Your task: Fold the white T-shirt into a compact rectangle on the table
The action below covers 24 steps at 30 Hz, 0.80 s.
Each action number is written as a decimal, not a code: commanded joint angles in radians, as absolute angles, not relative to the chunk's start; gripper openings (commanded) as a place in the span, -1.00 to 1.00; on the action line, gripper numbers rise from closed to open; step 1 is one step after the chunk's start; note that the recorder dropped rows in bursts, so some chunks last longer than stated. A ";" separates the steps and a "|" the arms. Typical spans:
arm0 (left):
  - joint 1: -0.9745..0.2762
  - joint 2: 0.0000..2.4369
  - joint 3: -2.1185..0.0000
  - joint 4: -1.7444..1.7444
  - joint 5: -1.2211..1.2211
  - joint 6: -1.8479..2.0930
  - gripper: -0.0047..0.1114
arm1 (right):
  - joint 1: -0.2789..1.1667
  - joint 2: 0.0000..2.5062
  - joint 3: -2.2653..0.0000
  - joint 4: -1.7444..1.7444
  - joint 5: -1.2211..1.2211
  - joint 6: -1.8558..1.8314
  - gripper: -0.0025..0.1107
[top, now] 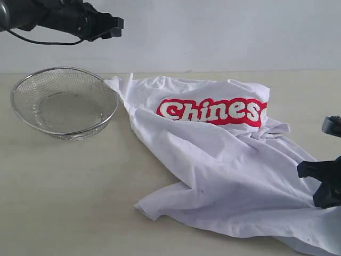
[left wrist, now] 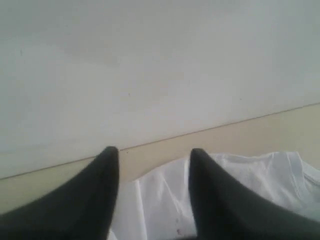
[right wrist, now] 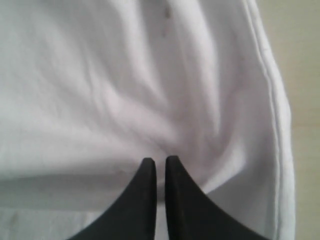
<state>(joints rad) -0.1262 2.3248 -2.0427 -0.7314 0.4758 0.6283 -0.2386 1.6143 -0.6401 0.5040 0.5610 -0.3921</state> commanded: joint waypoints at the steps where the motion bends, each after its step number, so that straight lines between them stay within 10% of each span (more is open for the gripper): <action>1: -0.122 2.267 -2.049 -0.744 0.451 0.619 -0.63 | -0.236 1.607 -0.636 0.504 0.558 -0.403 -0.91; 24: -0.056 2.150 -2.047 -0.784 1.018 0.735 -0.84 | -0.236 1.607 -0.636 0.506 0.548 -0.433 -0.91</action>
<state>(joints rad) -0.0591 2.1673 -2.0443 -0.7435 0.9147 0.7194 -0.2386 1.6143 -0.6401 0.5058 0.5610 -0.4157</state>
